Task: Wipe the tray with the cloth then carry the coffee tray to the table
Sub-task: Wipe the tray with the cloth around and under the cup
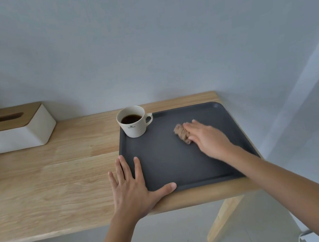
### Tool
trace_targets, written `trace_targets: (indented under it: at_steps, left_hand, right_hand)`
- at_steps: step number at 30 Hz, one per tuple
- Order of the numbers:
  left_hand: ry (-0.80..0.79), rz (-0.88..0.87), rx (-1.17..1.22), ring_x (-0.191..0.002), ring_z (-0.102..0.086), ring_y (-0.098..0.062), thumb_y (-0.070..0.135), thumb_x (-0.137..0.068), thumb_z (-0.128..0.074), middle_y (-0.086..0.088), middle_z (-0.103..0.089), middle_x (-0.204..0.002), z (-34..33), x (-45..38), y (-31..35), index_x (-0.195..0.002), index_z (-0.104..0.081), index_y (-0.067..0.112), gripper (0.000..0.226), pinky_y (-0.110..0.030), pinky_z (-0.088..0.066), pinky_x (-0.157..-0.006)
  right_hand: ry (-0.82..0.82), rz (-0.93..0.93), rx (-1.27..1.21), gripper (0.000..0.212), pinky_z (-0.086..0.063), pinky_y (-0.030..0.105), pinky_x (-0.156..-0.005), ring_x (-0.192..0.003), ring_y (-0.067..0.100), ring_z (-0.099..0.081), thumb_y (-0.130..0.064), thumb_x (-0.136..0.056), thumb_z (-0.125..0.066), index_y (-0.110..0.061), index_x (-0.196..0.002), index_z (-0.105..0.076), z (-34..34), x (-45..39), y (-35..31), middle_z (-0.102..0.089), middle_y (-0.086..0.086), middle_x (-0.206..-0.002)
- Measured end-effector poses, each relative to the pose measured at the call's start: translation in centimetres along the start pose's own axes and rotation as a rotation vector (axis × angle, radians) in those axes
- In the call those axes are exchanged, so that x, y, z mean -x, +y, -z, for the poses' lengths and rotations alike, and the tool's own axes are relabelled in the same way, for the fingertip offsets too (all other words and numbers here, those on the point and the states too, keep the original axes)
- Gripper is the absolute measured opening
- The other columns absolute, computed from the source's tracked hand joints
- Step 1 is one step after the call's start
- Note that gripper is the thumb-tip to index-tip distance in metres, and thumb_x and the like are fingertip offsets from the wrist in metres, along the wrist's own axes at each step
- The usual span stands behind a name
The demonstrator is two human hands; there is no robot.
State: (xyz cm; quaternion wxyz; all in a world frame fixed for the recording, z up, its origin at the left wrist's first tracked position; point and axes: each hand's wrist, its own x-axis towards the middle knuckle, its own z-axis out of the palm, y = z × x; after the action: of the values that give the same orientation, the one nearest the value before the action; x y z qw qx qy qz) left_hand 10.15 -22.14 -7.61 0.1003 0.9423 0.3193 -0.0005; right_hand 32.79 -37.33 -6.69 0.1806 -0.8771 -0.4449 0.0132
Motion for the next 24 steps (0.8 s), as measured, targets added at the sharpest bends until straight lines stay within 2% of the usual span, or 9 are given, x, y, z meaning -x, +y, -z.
trace_targets:
  at_steps: [5,7,10,14,16,18,21,23,24]
  left_hand:
    - [0.002,0.015,-0.011,-0.147,0.024,-0.03,0.107,-0.04,-0.006,-0.019,0.02,-0.16,0.0,0.0,0.1,-0.153,0.007,0.019,0.144,-0.054,0.009,-0.119]
    - [0.011,0.021,-0.008,-0.147,0.023,-0.03,0.107,-0.04,-0.005,-0.019,0.019,-0.16,-0.1,0.0,0.2,-0.154,0.006,0.019,0.144,-0.055,0.009,-0.119]
    - [0.02,0.023,-0.002,-0.148,0.021,-0.03,0.107,-0.04,-0.005,-0.019,0.019,-0.16,-0.2,0.0,0.2,-0.154,0.006,0.019,0.144,-0.055,0.009,-0.119]
    - [0.031,0.015,-0.006,-0.148,0.02,-0.031,0.106,-0.041,-0.005,-0.02,0.018,-0.16,-0.3,-0.1,0.2,-0.154,0.005,0.019,0.143,-0.056,0.008,-0.119]
    - [0.034,0.008,0.0,-0.148,0.02,-0.031,0.106,-0.042,-0.006,-0.02,0.017,-0.16,-0.3,-0.1,0.2,-0.154,0.003,0.018,0.143,-0.056,0.007,-0.118]
    - [0.033,0.001,-0.001,-0.148,0.02,-0.031,0.106,-0.042,-0.006,-0.021,0.016,-0.16,-0.2,-0.2,0.2,-0.154,0.002,0.018,0.143,-0.057,0.007,-0.118]
    - [0.028,-0.008,0.001,-0.148,0.022,-0.03,0.106,-0.043,-0.007,-0.02,0.017,-0.16,-0.2,-0.2,0.1,-0.154,0.003,0.02,0.14,-0.057,0.007,-0.118]
    - [0.051,-0.019,0.01,-0.148,0.022,-0.028,0.105,-0.045,-0.006,-0.018,0.016,-0.161,-0.1,0.0,0.0,-0.154,0.003,0.022,0.137,-0.057,0.008,-0.118]
    - [0.072,-0.029,0.023,-0.149,0.021,-0.026,0.104,-0.047,-0.007,-0.017,0.014,-0.162,-0.2,0.1,0.0,-0.154,0.002,0.024,0.134,-0.057,0.008,-0.118]
  right_hand:
    - [0.052,-0.343,0.068,0.047,-0.041,0.044,-0.101,-0.142,0.029,-0.031,-0.015,-0.099,-0.042,-0.013,-0.145,-0.033,1.5,-4.2,4.5,-0.039,0.012,-0.151]
    - [0.037,-0.402,0.076,0.052,-0.043,0.043,-0.099,-0.139,0.03,-0.035,-0.009,-0.097,-0.044,-0.011,-0.147,-0.03,1.3,-4.4,4.7,-0.038,0.012,-0.152]
    - [0.03,-0.384,0.066,0.055,-0.041,0.042,-0.104,-0.138,0.031,-0.039,-0.006,-0.097,-0.042,-0.012,-0.149,-0.026,0.7,-3.0,3.4,-0.033,0.009,-0.155]
    - [0.024,-0.21,0.051,0.052,-0.035,0.038,-0.111,-0.143,0.021,-0.032,-0.013,-0.099,-0.041,-0.015,-0.149,-0.027,-0.1,2.1,0.1,-0.032,0.003,-0.157]
    - [-0.004,-0.097,-0.004,0.052,-0.037,0.036,-0.111,-0.141,0.017,-0.036,-0.019,-0.099,-0.046,-0.018,-0.149,-0.031,0.1,4.4,-1.3,-0.038,0.0,-0.153]
    - [-0.046,-0.031,-0.169,0.055,-0.042,0.031,-0.105,-0.128,0.008,-0.05,-0.027,-0.097,-0.051,-0.022,-0.148,-0.032,1.5,6.0,-1.8,-0.055,-0.007,-0.139]
    - [0.056,-0.066,-0.325,0.051,-0.04,0.024,-0.102,-0.12,0.0,-0.051,-0.025,-0.098,-0.049,-0.025,-0.147,-0.035,4.8,7.8,-0.4,-0.054,-0.015,-0.131]
    - [0.091,-0.097,-0.243,0.045,-0.039,0.025,-0.103,-0.124,0.007,-0.052,-0.02,-0.096,-0.052,-0.026,-0.14,-0.045,6.3,9.4,1.6,-0.057,-0.009,-0.134]
    - [0.031,-0.109,-0.197,0.045,-0.038,0.024,-0.103,-0.125,0.008,-0.052,-0.024,-0.094,-0.057,-0.028,-0.138,-0.048,6.7,10.3,2.3,-0.058,-0.009,-0.134]
